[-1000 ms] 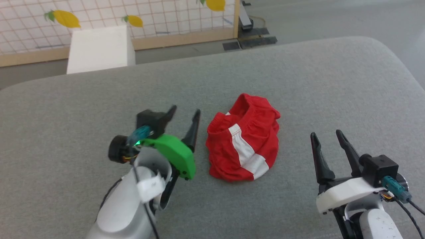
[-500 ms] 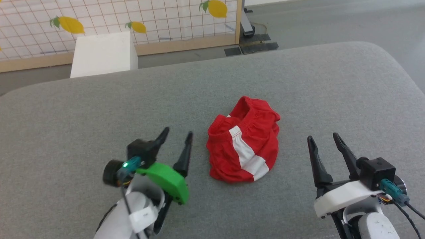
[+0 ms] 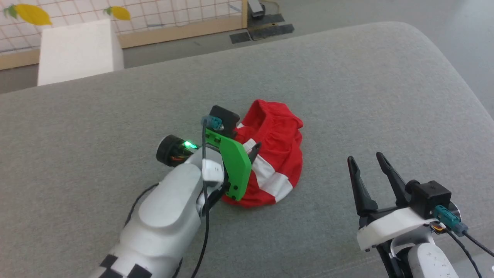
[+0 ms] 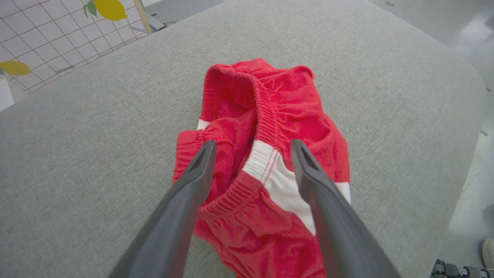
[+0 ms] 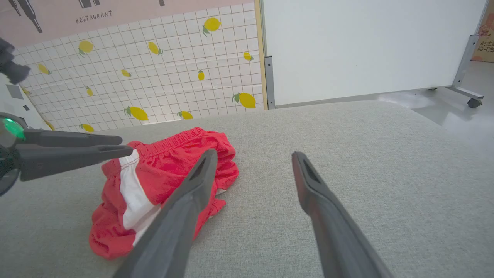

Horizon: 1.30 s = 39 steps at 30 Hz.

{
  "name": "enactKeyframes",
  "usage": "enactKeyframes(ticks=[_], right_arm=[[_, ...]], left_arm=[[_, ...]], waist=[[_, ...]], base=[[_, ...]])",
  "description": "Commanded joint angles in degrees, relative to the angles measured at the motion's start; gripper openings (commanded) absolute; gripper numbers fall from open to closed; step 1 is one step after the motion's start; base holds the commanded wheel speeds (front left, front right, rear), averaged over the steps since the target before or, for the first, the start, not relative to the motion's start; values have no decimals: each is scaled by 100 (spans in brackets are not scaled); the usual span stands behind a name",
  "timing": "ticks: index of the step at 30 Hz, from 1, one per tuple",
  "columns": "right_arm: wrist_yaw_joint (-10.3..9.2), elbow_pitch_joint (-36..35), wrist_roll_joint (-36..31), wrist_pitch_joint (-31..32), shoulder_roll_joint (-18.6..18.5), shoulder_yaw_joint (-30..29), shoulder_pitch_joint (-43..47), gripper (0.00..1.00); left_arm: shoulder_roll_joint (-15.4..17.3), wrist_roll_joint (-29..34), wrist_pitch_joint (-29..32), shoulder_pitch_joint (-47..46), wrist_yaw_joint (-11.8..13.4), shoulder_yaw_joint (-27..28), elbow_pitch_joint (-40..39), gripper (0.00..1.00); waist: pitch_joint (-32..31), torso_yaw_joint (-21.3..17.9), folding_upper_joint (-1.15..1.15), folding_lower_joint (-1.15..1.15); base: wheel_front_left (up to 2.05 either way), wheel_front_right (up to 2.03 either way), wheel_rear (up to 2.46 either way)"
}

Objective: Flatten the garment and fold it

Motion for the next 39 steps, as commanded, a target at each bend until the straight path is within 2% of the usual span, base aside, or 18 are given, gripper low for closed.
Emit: enactKeyframes(ticks=[1,6,7,8,9,12,15,16,17,20,23,26,29,33,39], right_arm=[[-9,37,38,-64,5,16,-100,100],[-9,150,54,-150,5,-9,-141,100],[-9,171,53,-160,5,-14,-147,100],[-9,196,52,-170,5,-16,-154,100],[-9,213,54,-177,5,-16,-161,100],[-9,256,72,-206,5,-8,-189,100],[-9,282,64,-222,5,0,-211,100],[-9,288,57,-226,5,7,-216,100],[-9,289,34,-224,5,3,-228,100],[-9,286,16,-211,5,4,-223,100],[-9,275,-2,-193,5,9,-204,100],[-9,252,-12,-177,5,-11,-177,100],[-9,222,-13,-158,5,7,-157,100],[-9,165,2,-142,5,17,-145,100],[-9,131,-29,-121,5,3,-111,100]], left_arm=[[-8,-61,171,-178,-13,-14,120,100],[21,-110,1027,-432,11,-143,429,100],[32,-125,1181,-458,3,-172,460,69],[46,-132,1325,-491,-13,-214,468,16],[50,-149,1407,-510,-27,-238,461,0],[19,-212,1471,-556,-93,-330,314,0],[-83,-283,1167,-596,-138,-371,43,0],[-133,-321,987,-620,-152,-378,-77,0],[-253,-381,420,-745,-173,-390,-393,0],[-342,-488,-270,-919,-159,-328,-680,0],[-370,-580,-739,-1023,0,-259,-811,0],[-367,-633,-917,-948,294,-153,-805,0],[-92,-631,-964,-717,628,66,-828,0],[571,-726,-853,-62,1074,432,-1052,0],[1572,-1055,-546,1507,1685,961,-1640,0]], waist=[[138,-181,0,0],[176,-228,0,0],[175,-224,0,0],[173,-217,0,0],[170,-206,0,0],[149,-129,0,0],[116,-34,0,0],[98,2,0,0],[57,98,0,0],[16,211,0,0],[-25,319,0,0],[-69,461,0,0],[-81,579,0,0],[-65,730,0,0],[-21,979,0,0]], base=[[0,0,0],[0,0,0],[0,0,0],[0,0,0],[0,0,0],[0,0,0],[0,0,0],[0,0,0],[0,0,0],[0,0,0],[0,0,0],[0,0,0],[0,0,0],[0,0,0],[0,0,0]])
